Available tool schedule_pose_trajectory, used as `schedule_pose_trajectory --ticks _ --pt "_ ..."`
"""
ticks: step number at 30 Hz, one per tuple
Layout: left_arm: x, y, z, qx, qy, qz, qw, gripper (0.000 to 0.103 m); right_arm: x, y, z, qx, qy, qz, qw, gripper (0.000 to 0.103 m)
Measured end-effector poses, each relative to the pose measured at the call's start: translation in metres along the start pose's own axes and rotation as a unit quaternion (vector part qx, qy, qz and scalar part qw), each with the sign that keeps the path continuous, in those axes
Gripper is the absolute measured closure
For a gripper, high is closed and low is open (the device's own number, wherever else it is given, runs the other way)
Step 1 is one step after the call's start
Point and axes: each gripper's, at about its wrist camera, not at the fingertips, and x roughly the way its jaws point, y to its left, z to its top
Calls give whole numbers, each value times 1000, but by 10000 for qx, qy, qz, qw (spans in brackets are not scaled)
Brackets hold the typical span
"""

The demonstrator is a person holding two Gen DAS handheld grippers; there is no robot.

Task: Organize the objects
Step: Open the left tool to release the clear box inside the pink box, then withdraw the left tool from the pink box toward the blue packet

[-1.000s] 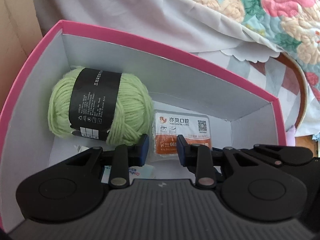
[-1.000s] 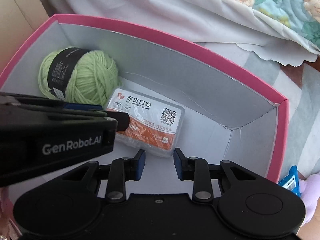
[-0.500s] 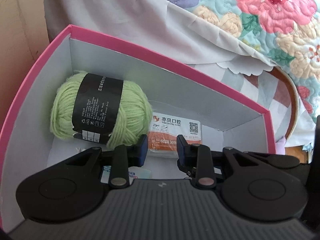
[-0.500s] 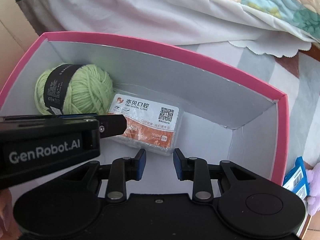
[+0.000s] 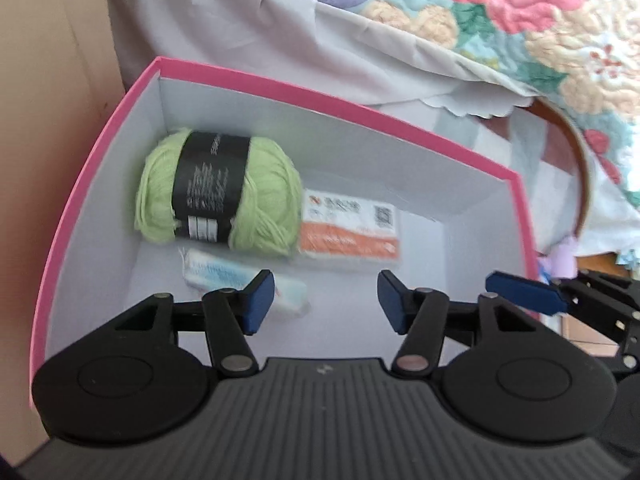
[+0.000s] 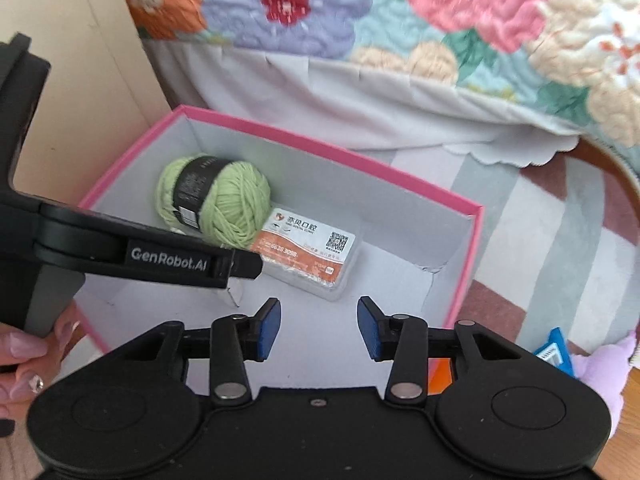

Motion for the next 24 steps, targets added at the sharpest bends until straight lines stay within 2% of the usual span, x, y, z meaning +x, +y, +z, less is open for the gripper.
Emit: schedule_pose_trajectory --ticks 4,6,14,18,21,24 --pt "-30 -15 -14 444 -53 260 9987 36 -27 -6 -2 -131 -133 55 9998 55" --pt "-47 -19 -21 573 -62 267 9980 32 -41 -5 -8 -194 -164 150 9996 54" --pt "-93 -30 -42 746 69 460 9961 30 -100 -1 -16 -326 -390 417 9978 50" --pt "-112 -38 -49 791 -121 558 9952 25 -119 9 -19 -541 -520 418 9963 45" --pt "-126 -42 -56 895 -192 494 9946 22 -131 17 -23 -680 -576 424 9951 40" --pt "-133 -46 -62 892 -194 662 9936 21 -141 20 -29 -800 -551 400 9945 35"
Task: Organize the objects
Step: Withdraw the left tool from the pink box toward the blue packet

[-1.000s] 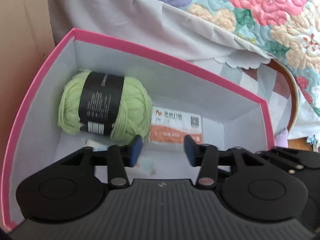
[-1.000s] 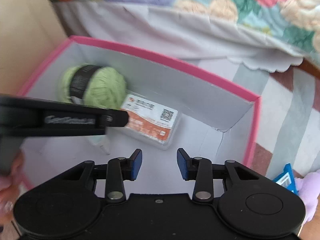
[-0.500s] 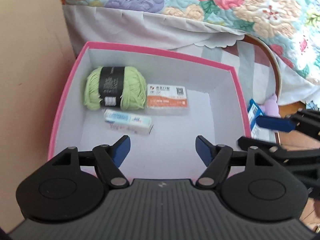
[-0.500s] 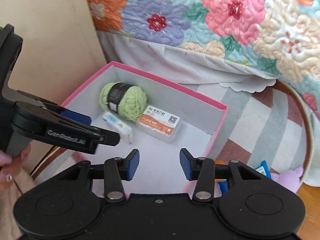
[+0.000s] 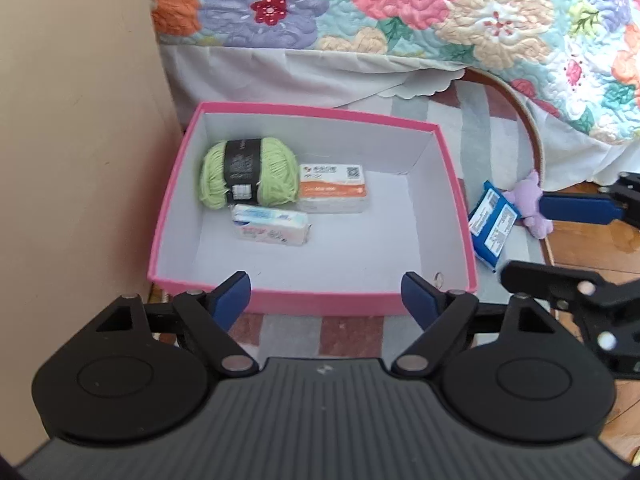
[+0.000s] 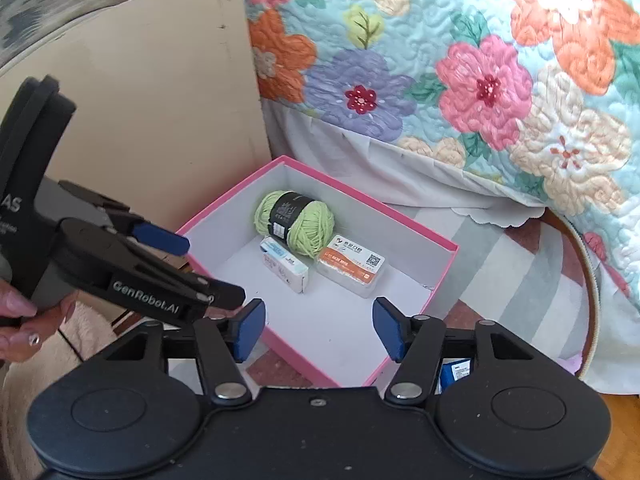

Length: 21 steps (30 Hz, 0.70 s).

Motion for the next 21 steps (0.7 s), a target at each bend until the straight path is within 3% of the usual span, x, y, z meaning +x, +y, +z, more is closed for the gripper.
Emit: schedule_pose_trajectory --ticks 5,7,21 --pt "-14 -3 -10 29 54 24 10000 21 -19 1 -11 -110 100 8 9999 30" --pt "-20 -6 -13 49 65 17 10000 21 -28 1 -17 -158 128 28 9998 23" --pt "-50 -45 -44 400 100 -251 9988 18 -79 7 -46 -572 37 -219 9981 20"
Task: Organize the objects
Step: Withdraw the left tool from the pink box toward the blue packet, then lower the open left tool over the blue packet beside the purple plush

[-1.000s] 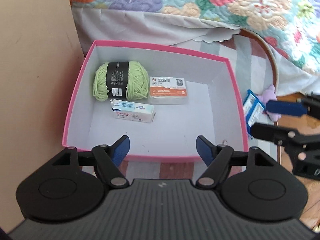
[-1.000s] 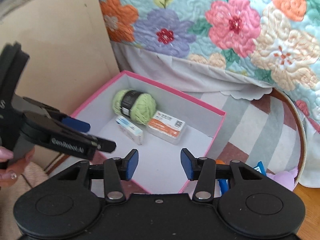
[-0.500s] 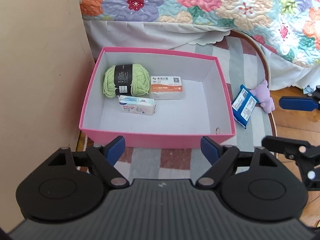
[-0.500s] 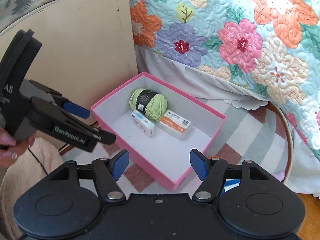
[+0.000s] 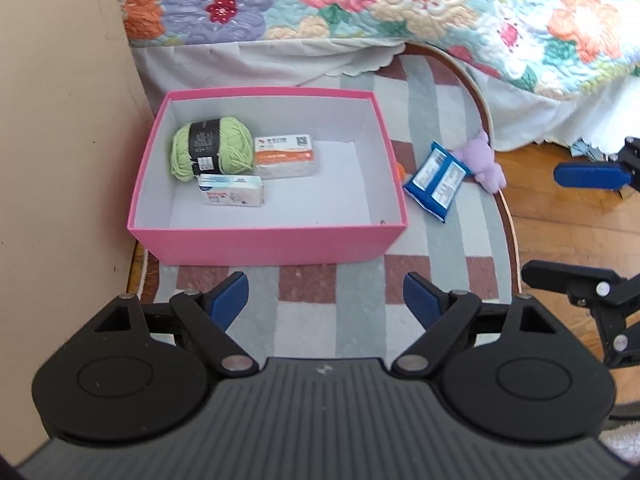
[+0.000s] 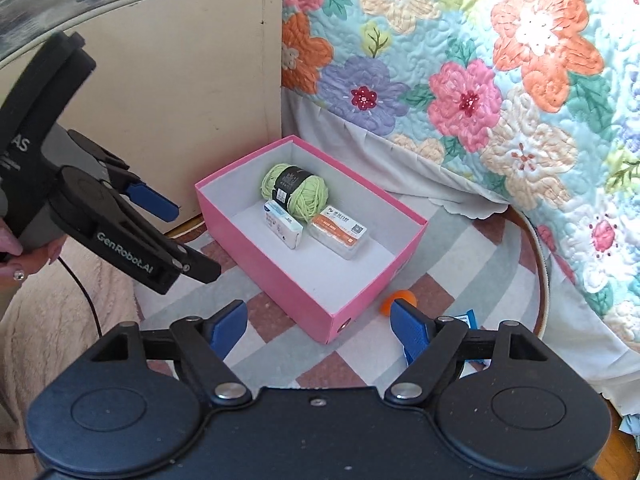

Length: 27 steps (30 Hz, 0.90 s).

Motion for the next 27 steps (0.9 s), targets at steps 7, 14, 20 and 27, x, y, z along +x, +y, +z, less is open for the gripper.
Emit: schedule_pose_trajectory --ticks 7,14,20,27 --pt "2 -11 -11 -151 84 -120 9998 12 -5 6 -12 -274 47 -147 9995 11" --pt "18 -30 -23 -195 127 -353 9991 12 -2 1 -22 -312 199 -377 9986 11" --pt "29 -46 -26 -347 -236 -369 9984 6 0 -18 -24 -279 508 -767 9954 11" --pt "54 -69 -18 -328 -227 -633 9972 6 -7 -61 -21 -143 404 -1193 9919 11"
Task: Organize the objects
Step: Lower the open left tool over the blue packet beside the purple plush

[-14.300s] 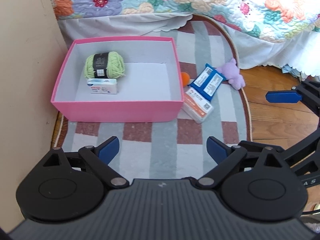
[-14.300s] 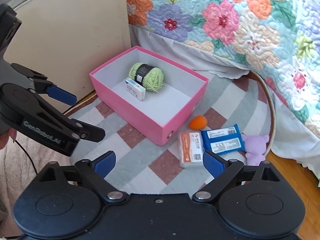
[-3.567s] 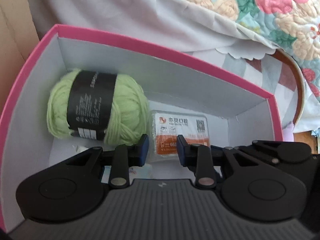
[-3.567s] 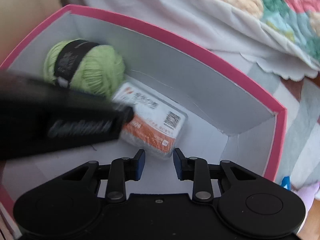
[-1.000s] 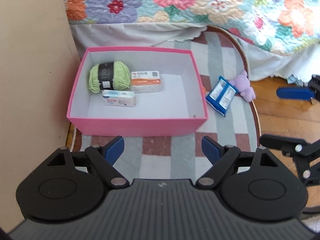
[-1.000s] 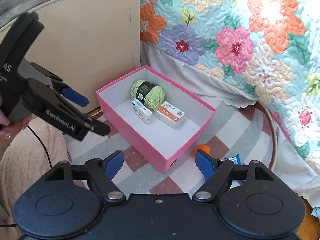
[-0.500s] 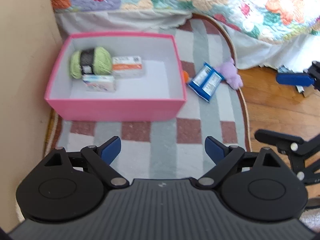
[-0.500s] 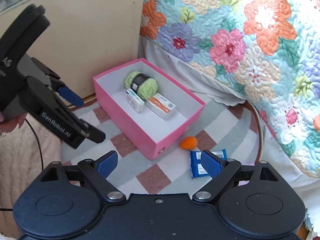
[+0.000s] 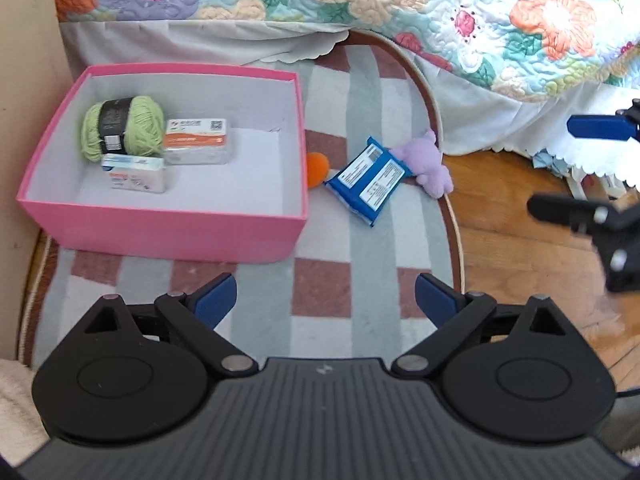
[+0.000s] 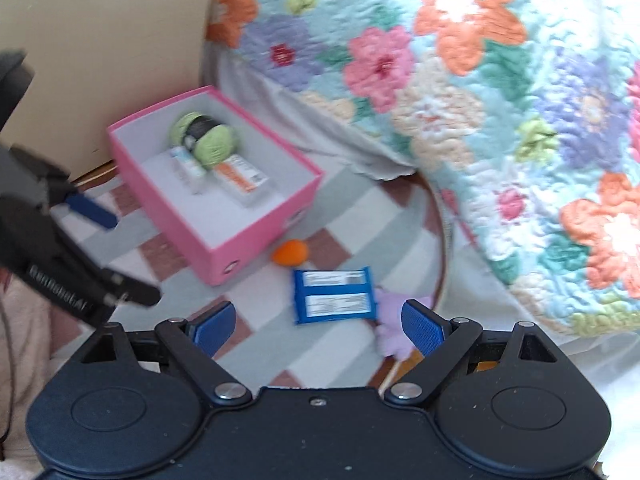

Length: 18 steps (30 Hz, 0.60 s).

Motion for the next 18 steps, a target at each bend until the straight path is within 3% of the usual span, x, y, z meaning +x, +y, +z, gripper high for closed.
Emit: schedule_pose_trajectory --ticks 4,7,10,14,18 --pt "18 -12 2 -99 39 -288 9995 6 9 -27 -7 347 -535 210 9977 6" --pt "34 -26 4 103 74 -511 9986 6 25 -35 -14 298 -732 54 9969 3" --pt "46 -43 8 354 -106 -422 9984 6 50 -43 -16 218 -548 -6 9983 3" --pt "66 -56 14 462 -200 -425 9978 8 72 -64 -19 290 -347 484 9978 3" --pt "85 -69 14 609 -201 -374 9972 9 92 -91 -21 793 -236 862 9928 3"
